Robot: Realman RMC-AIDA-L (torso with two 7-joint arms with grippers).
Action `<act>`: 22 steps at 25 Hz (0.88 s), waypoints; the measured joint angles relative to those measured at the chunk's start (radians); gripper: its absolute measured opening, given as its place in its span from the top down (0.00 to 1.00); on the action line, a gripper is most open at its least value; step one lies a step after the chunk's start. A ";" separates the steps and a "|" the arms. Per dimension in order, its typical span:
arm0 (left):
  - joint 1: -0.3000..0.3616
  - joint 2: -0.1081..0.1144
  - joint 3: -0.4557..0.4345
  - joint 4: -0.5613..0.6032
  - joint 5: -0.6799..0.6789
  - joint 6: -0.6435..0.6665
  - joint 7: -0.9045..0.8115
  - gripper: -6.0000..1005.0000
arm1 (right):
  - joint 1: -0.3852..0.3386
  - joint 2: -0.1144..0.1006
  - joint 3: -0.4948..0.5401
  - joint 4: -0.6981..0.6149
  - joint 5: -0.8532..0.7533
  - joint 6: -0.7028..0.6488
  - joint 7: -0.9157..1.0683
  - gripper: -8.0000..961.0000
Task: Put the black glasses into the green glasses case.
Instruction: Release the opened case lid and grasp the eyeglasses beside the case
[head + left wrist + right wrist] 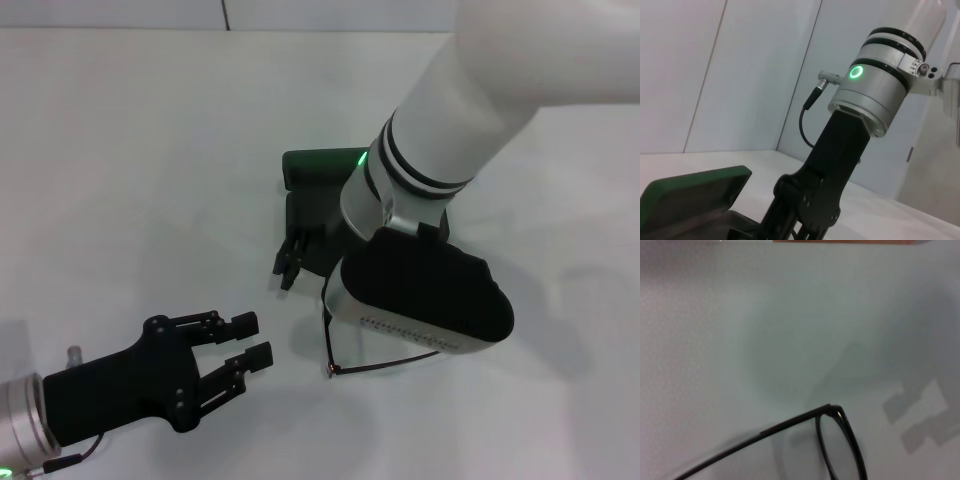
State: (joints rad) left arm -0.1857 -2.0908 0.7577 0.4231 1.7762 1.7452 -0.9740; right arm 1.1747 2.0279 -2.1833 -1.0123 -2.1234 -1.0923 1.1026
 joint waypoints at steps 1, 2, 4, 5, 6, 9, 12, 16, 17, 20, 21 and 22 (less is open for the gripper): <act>0.000 0.000 0.001 0.000 0.000 0.000 0.000 0.63 | 0.001 0.000 -0.007 0.002 0.004 0.005 -0.001 0.40; 0.000 0.000 0.001 -0.003 0.000 0.000 0.000 0.63 | 0.001 0.000 -0.015 0.005 0.006 0.011 -0.003 0.41; 0.001 0.000 0.002 -0.009 0.000 0.000 0.000 0.63 | 0.001 0.000 -0.032 0.014 0.010 0.020 -0.004 0.41; 0.001 0.000 0.002 -0.011 0.000 0.000 0.000 0.63 | 0.001 0.000 -0.040 0.019 0.014 0.024 -0.004 0.41; 0.002 0.000 0.002 -0.012 0.000 0.000 0.000 0.63 | 0.002 0.000 -0.050 0.024 0.019 0.031 -0.004 0.42; 0.005 0.000 0.002 -0.012 0.000 0.000 0.000 0.63 | 0.000 0.000 -0.065 0.029 0.024 0.050 -0.004 0.42; 0.007 0.000 0.002 -0.013 0.000 -0.001 0.004 0.63 | -0.004 0.000 -0.070 0.030 0.024 0.058 -0.003 0.43; 0.005 0.000 0.002 -0.023 0.000 -0.001 0.014 0.63 | -0.007 0.000 -0.082 0.032 0.024 0.071 0.000 0.45; 0.004 0.000 0.002 -0.025 0.000 -0.001 0.015 0.63 | -0.007 0.000 -0.084 0.034 0.024 0.072 -0.001 0.45; 0.005 0.000 0.002 -0.027 0.000 -0.001 0.021 0.63 | -0.008 0.000 -0.088 0.038 0.024 0.074 -0.004 0.46; 0.006 0.000 0.001 -0.027 0.000 -0.001 0.024 0.63 | -0.008 0.000 -0.089 0.039 0.023 0.075 -0.004 0.46; 0.007 0.000 0.001 -0.027 0.000 -0.001 0.025 0.63 | -0.008 0.000 -0.089 0.040 0.021 0.076 -0.004 0.46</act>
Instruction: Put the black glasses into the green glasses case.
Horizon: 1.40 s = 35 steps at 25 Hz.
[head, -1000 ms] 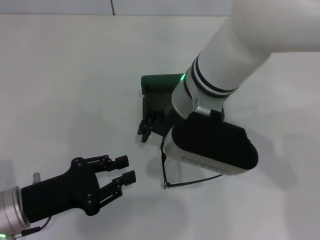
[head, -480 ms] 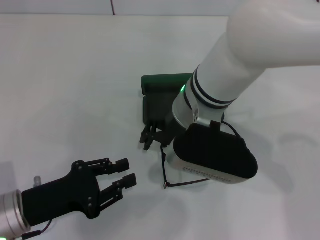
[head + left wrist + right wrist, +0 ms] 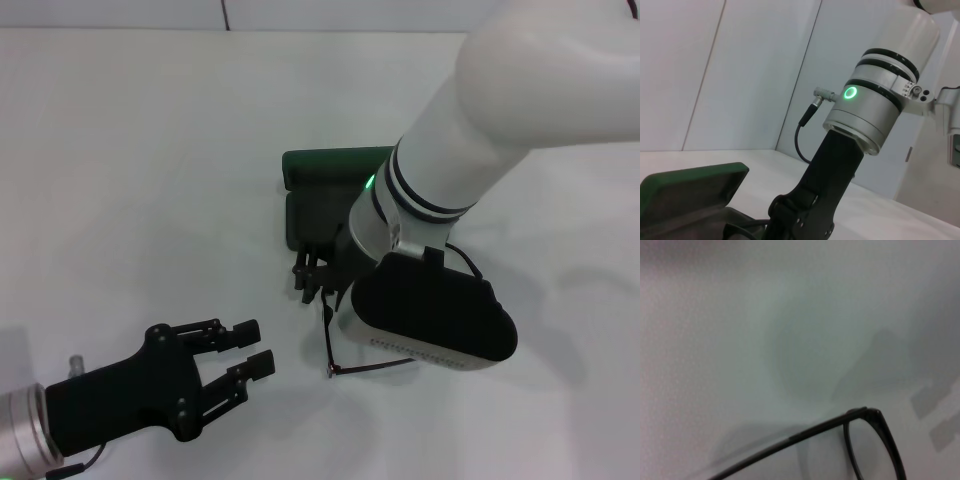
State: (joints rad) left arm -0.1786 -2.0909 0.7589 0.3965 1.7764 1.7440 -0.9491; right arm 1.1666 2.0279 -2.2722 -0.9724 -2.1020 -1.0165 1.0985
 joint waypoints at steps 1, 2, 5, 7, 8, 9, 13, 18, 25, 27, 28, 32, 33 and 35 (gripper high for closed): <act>0.001 0.000 0.000 0.000 0.000 0.000 0.000 0.63 | -0.001 0.000 0.000 0.000 -0.002 0.003 0.000 0.54; 0.002 -0.001 0.000 -0.001 0.000 0.000 0.000 0.63 | -0.002 0.000 0.000 0.000 -0.004 0.006 0.000 0.62; 0.004 -0.001 -0.002 -0.001 0.000 0.000 0.001 0.63 | -0.006 0.000 -0.001 0.000 -0.008 0.007 0.000 0.71; 0.004 -0.001 -0.002 -0.001 0.000 0.000 0.001 0.63 | -0.012 0.000 -0.002 -0.003 -0.011 0.007 0.000 0.73; 0.004 -0.001 -0.002 -0.004 0.000 0.000 0.001 0.63 | -0.014 0.000 -0.002 -0.004 -0.012 0.008 0.000 0.73; 0.003 -0.001 -0.003 -0.007 0.000 0.000 0.001 0.63 | -0.015 0.000 -0.002 -0.005 -0.013 0.008 0.000 0.74; -0.003 -0.001 -0.005 -0.013 0.000 0.000 0.002 0.63 | -0.020 0.000 -0.002 -0.006 -0.018 0.015 -0.001 0.76; -0.004 -0.001 -0.006 -0.013 -0.001 0.000 0.003 0.63 | -0.030 0.000 -0.001 -0.023 -0.042 0.020 0.003 0.80; 0.002 -0.001 -0.006 -0.013 -0.004 0.000 0.003 0.63 | -0.082 0.000 0.000 -0.118 -0.149 0.000 0.073 0.84; 0.003 -0.001 -0.006 -0.015 -0.006 0.000 0.003 0.63 | -0.089 0.000 0.006 -0.137 -0.158 -0.014 0.096 0.85; 0.003 -0.002 -0.005 -0.017 -0.006 0.000 0.003 0.63 | -0.091 0.000 0.009 -0.145 -0.159 -0.022 0.109 0.85; 0.004 -0.003 -0.005 -0.027 -0.007 0.003 0.005 0.63 | -0.093 0.000 0.012 -0.183 -0.181 -0.069 0.205 0.85; 0.005 -0.003 -0.005 -0.027 -0.008 0.005 0.007 0.63 | -0.093 0.000 0.017 -0.199 -0.184 -0.090 0.238 0.86; 0.007 -0.003 -0.003 -0.029 -0.010 0.008 0.012 0.63 | -0.093 0.000 0.033 -0.226 -0.184 -0.133 0.291 0.86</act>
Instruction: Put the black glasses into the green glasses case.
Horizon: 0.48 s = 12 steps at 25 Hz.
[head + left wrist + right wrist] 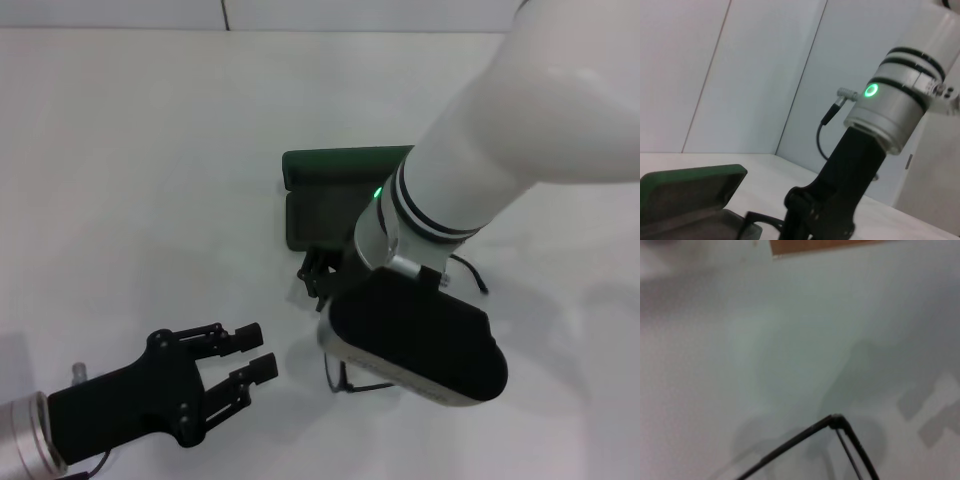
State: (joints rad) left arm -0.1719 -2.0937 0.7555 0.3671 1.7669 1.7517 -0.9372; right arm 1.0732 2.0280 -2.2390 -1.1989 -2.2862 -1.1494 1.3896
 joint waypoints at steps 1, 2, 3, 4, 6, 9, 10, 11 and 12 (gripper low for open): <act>0.001 0.000 0.001 -0.002 -0.001 0.000 0.002 0.63 | 0.000 0.000 0.013 -0.015 -0.002 -0.022 0.031 0.86; 0.001 0.000 0.001 -0.005 -0.002 0.001 0.002 0.63 | -0.001 0.000 0.026 -0.024 -0.003 -0.042 0.053 0.86; 0.001 0.000 0.002 -0.006 -0.002 0.003 0.003 0.63 | -0.002 0.000 0.039 -0.032 -0.004 -0.061 0.074 0.86; 0.001 0.000 0.001 -0.006 -0.003 0.004 0.003 0.63 | -0.003 0.000 0.051 -0.037 -0.004 -0.078 0.091 0.86; 0.002 0.000 -0.001 -0.007 -0.006 0.015 0.003 0.63 | -0.012 0.000 0.103 -0.055 -0.001 -0.128 0.127 0.87; 0.002 0.001 -0.003 -0.007 -0.040 0.040 0.011 0.63 | -0.022 0.000 0.171 -0.071 0.005 -0.168 0.155 0.87; 0.002 0.001 -0.003 -0.007 -0.052 0.045 0.016 0.63 | -0.026 0.000 0.203 -0.076 0.011 -0.186 0.164 0.87; 0.001 0.001 -0.004 -0.007 -0.066 0.052 0.023 0.63 | -0.030 0.000 0.227 -0.079 0.015 -0.199 0.170 0.87; 0.000 0.001 -0.004 -0.008 -0.078 0.059 0.029 0.63 | -0.033 0.000 0.268 -0.082 0.025 -0.224 0.181 0.87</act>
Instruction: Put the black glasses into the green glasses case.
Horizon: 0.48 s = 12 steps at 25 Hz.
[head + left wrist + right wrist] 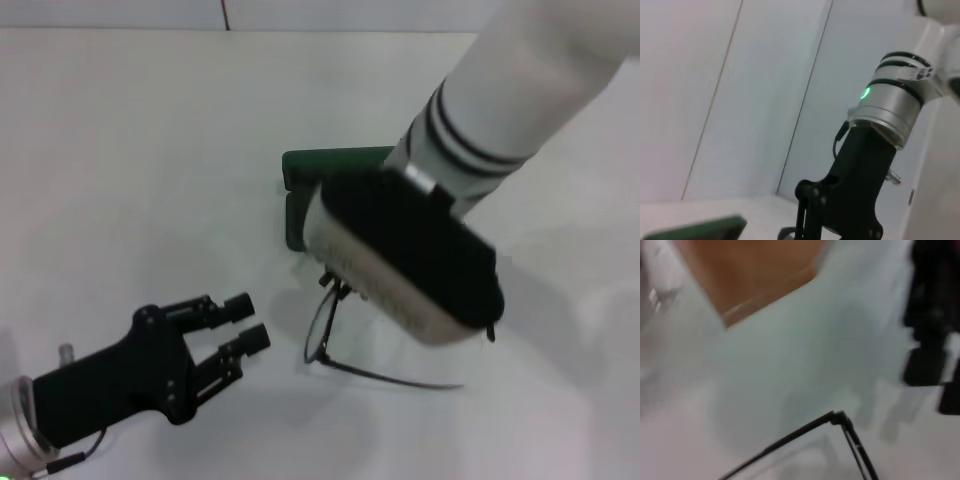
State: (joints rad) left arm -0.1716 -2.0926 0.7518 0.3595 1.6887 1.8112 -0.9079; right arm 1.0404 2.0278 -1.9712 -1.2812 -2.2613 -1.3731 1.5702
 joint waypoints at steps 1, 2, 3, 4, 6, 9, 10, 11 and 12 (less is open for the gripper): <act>-0.004 0.001 0.000 -0.001 -0.012 0.011 0.006 0.63 | -0.001 0.000 0.033 0.000 0.010 -0.019 0.008 0.87; -0.007 0.001 0.000 -0.001 -0.020 0.021 0.009 0.63 | -0.002 0.000 0.085 0.003 0.026 -0.046 0.022 0.87; -0.013 0.002 0.000 -0.001 -0.032 0.033 0.011 0.63 | -0.002 0.000 0.126 0.007 0.037 -0.063 0.033 0.87; -0.017 0.003 0.000 -0.001 -0.047 0.044 0.011 0.63 | -0.003 0.000 0.177 0.014 0.054 -0.081 0.043 0.87; -0.022 0.005 0.000 0.001 -0.082 0.063 0.011 0.63 | -0.013 0.000 0.282 0.028 0.090 -0.107 0.062 0.87; -0.024 0.008 0.000 0.008 -0.184 0.094 0.014 0.63 | -0.049 0.000 0.402 0.032 0.148 -0.120 0.106 0.87; -0.025 0.008 0.000 0.008 -0.209 0.101 0.017 0.63 | -0.063 0.000 0.430 0.030 0.162 -0.121 0.122 0.87; -0.027 0.009 0.000 0.008 -0.235 0.110 0.025 0.63 | -0.093 0.000 0.471 0.025 0.189 -0.119 0.150 0.87; -0.030 0.009 0.000 0.008 -0.255 0.119 0.033 0.63 | -0.124 0.000 0.505 0.021 0.218 -0.111 0.165 0.87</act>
State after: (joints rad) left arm -0.2016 -2.0837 0.7515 0.3678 1.4342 1.9301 -0.8747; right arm 0.9167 2.0275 -1.4666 -1.2598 -2.0436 -1.4839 1.7351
